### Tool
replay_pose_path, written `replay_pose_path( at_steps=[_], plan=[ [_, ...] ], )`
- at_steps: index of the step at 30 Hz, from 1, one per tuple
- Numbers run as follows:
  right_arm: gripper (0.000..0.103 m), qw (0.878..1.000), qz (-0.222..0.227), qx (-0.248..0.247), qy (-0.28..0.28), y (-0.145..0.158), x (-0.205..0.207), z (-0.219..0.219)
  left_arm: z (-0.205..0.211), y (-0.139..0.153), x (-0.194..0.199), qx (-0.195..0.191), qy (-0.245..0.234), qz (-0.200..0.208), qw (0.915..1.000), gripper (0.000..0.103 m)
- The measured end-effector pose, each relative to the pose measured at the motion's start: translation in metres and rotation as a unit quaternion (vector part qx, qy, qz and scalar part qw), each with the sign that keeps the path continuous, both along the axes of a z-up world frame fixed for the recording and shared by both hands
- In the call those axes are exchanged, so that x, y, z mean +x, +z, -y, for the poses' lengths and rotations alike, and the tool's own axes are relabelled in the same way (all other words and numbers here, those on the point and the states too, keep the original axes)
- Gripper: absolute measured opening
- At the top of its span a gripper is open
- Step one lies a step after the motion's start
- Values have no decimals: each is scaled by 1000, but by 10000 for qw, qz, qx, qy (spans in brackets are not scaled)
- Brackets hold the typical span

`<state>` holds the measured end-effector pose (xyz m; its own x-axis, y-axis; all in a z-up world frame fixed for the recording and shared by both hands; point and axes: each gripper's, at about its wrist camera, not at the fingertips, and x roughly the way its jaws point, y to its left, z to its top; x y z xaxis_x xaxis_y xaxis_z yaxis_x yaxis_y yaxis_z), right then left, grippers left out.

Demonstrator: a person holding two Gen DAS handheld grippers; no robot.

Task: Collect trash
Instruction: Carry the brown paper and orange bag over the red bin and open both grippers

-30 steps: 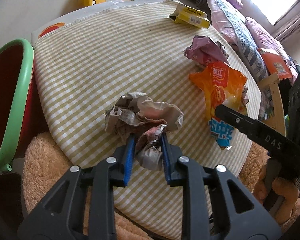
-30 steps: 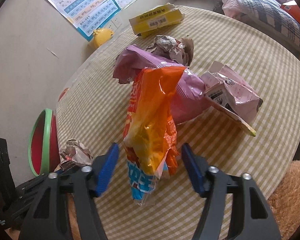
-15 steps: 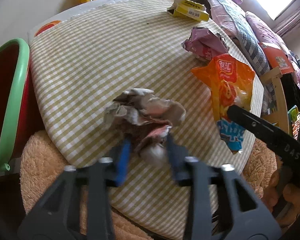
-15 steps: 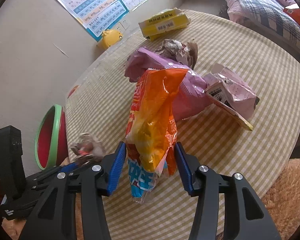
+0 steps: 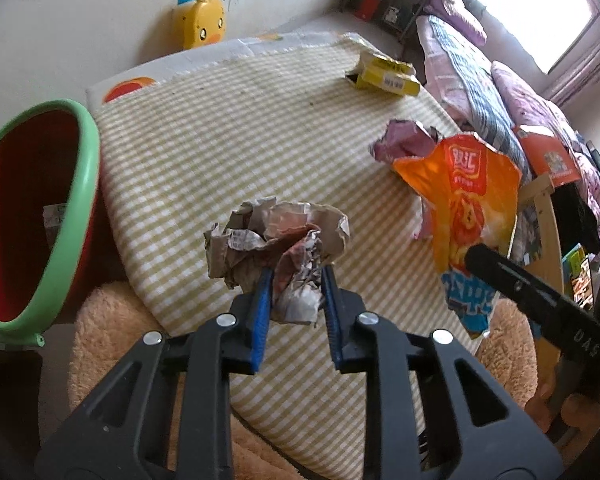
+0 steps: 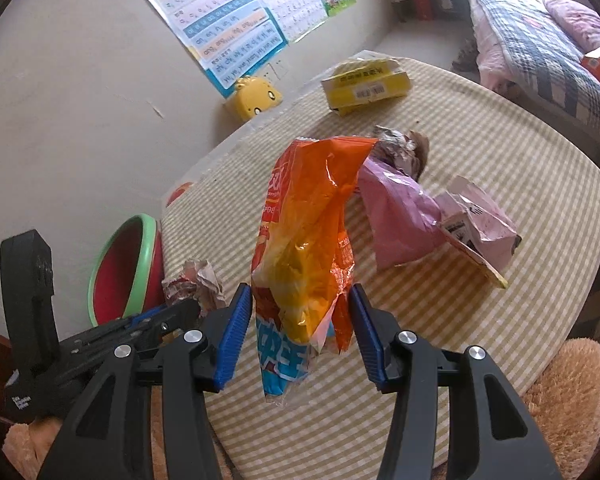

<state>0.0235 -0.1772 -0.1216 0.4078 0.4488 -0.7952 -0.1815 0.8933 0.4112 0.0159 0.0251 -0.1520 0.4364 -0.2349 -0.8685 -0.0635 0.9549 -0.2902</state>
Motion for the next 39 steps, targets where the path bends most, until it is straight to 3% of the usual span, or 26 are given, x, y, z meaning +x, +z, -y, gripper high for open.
replay_pose_path(
  at_steps=[27, 39],
  plan=[
    [48, 9993, 136, 23, 333, 17, -1, -30, -31, 7, -10, -163, 419, 107, 9989, 23],
    [48, 9973, 305, 34, 668, 32, 0, -58, -60, 11, -14, -254, 818, 192, 9961, 23]
  ],
)
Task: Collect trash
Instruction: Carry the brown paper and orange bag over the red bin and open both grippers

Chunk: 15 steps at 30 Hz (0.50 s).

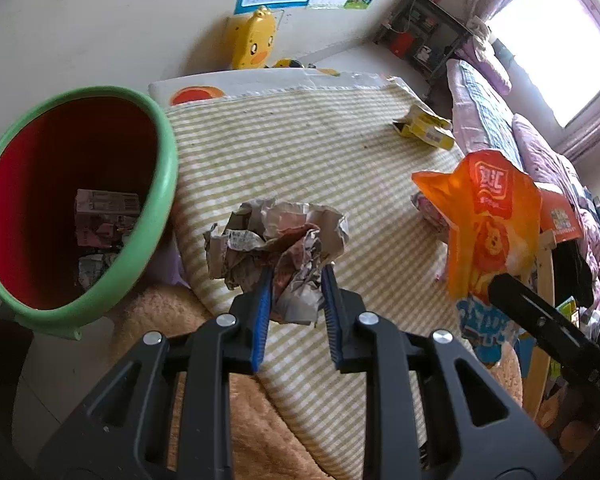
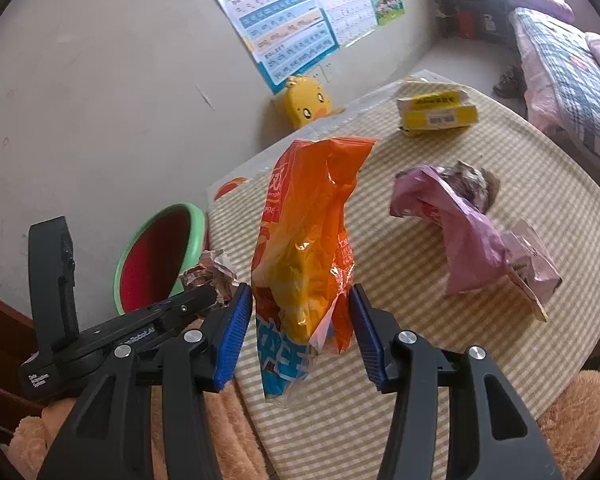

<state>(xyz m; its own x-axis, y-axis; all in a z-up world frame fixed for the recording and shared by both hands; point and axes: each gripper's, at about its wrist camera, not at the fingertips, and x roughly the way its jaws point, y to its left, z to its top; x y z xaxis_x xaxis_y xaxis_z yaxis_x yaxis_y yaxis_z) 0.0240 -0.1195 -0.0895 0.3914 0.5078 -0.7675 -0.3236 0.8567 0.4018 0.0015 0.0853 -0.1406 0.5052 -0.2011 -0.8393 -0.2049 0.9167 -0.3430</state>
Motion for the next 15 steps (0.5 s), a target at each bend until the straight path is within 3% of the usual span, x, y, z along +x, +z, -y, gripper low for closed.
replay_pose_path(
  at_steps=[15],
  plan=[
    [48, 9983, 85, 69, 566, 14, -1, -48, -48, 5, -8, -71, 614, 136, 9980, 23]
  ],
)
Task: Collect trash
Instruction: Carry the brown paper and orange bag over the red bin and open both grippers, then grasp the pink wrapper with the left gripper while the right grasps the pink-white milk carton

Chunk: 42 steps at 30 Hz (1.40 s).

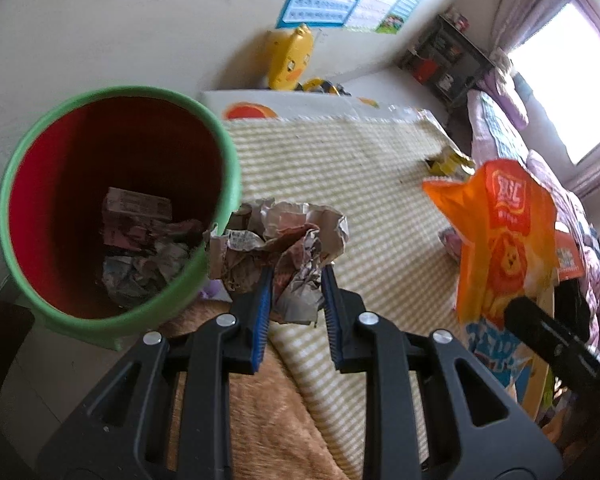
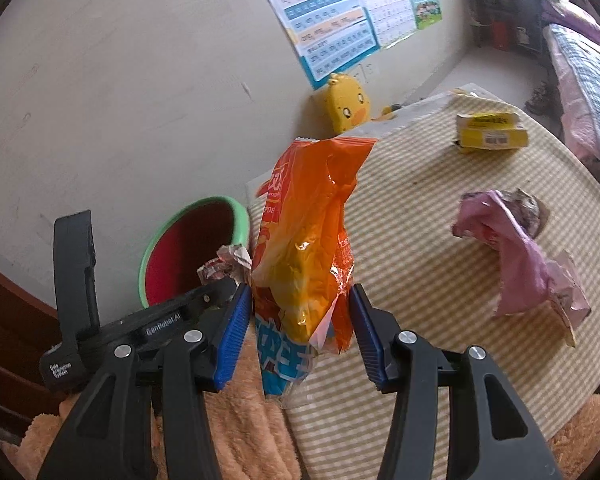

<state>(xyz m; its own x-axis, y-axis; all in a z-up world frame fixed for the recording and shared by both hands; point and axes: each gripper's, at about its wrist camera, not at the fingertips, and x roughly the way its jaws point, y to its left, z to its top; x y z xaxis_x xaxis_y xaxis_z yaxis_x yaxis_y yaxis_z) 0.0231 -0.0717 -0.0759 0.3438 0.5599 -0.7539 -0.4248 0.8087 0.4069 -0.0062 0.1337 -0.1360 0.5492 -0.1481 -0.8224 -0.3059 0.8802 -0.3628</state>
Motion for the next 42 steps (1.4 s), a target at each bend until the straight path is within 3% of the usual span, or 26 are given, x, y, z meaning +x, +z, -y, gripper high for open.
replay_pose_path(
  at_steps=[14, 21, 31, 35, 37, 42],
  plan=[
    [48, 9979, -43, -118, 638, -3, -2, -65, -66, 26, -26, -88, 653, 475, 9967, 24],
    [48, 9957, -36, -105, 918, 1, 2, -100, -102, 15, -38, -17, 1150, 311, 9929, 23],
    [49, 9900, 120, -198, 1388, 4, 3, -150, -116, 15, -44, 42, 1304, 338, 9909, 25],
    [50, 9900, 182, -106, 1396, 10, 10, -157, -116, 15, -45, 39, 1321, 341, 9906, 36],
    [57, 9904, 194, -46, 1366, 12, 12, -155, -116, 15, -46, 37, 1302, 333, 9909, 37],
    [58, 9930, 90, -128, 1172, 2, 14, -131, -111, 14, -46, 10, 1247, 311, 9917, 41]
  ],
)
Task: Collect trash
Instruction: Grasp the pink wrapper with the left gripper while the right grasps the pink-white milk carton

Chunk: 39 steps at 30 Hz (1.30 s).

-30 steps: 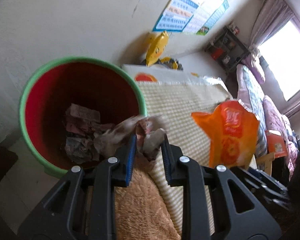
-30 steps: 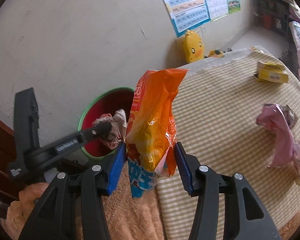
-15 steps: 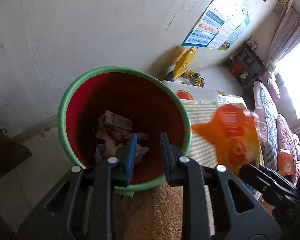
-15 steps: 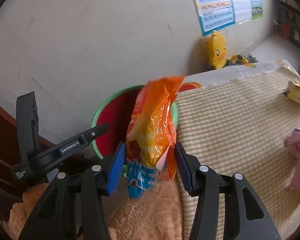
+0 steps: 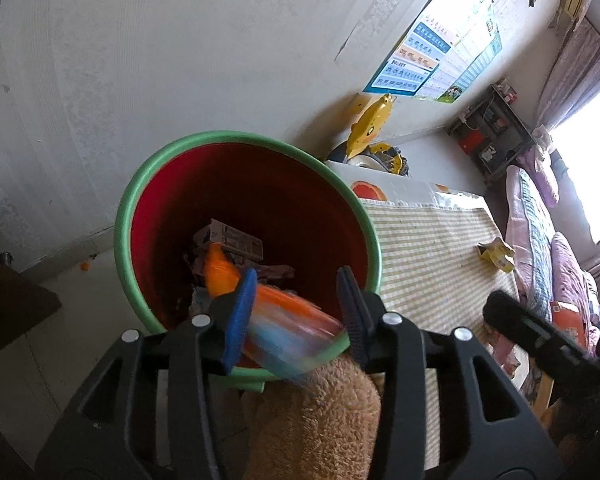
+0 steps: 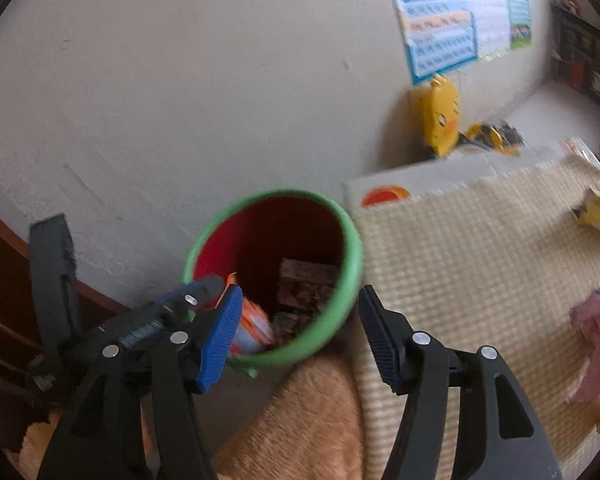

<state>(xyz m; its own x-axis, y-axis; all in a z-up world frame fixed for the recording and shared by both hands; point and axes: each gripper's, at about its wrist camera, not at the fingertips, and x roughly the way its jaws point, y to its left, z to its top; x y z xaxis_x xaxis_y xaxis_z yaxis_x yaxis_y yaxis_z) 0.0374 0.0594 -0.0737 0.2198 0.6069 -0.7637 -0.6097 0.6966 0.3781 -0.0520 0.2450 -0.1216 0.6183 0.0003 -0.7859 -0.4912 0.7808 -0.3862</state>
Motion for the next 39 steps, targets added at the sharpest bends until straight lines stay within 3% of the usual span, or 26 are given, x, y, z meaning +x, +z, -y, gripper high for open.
replay_pose_path(
  at_steps=[6, 9, 12, 16, 21, 26, 27, 30, 34, 39],
  plan=[
    [58, 9958, -340, -335, -780, -29, 11, 77, 19, -6, 7, -61, -287, -112, 9995, 43],
    [59, 9886, -266, -586, -1359, -37, 20, 131, 32, -8, 12, -87, -446, -174, 9988, 43],
    [59, 9749, -109, -944, -2013, -43, 31, 186, 45, -7, 17, -49, -614, -198, 9979, 46],
    [69, 9525, -215, -1164, -2804, -52, 44, 254, 63, -6, 23, -28, -804, -253, 9964, 47],
    [69, 9396, -508, -1374, -3094, -80, 48, 299, 91, -5, 33, 27, -1108, -369, 9932, 47],
    [68, 9398, -733, -1256, -3092, -101, 48, 308, 127, -3, 41, 177, -1487, -470, 9876, 48],
    [59, 9407, -697, -1322, -3046, -103, 47, 308, 135, -2, 43, 200, -1568, -488, 9862, 48],
    [17, 9450, -689, -1314, -2914, -108, 45, 310, 163, -2, 51, 162, -1862, -540, 9809, 48],
    [9, 9469, -646, -1085, -2956, -105, 36, 319, 206, -2, 66, 61, -2301, -556, 9716, 48],
    [7, 9467, -660, -571, -3101, -91, 0, 333, 267, -4, 96, -8, -2795, -431, 9592, 48]
  ],
)
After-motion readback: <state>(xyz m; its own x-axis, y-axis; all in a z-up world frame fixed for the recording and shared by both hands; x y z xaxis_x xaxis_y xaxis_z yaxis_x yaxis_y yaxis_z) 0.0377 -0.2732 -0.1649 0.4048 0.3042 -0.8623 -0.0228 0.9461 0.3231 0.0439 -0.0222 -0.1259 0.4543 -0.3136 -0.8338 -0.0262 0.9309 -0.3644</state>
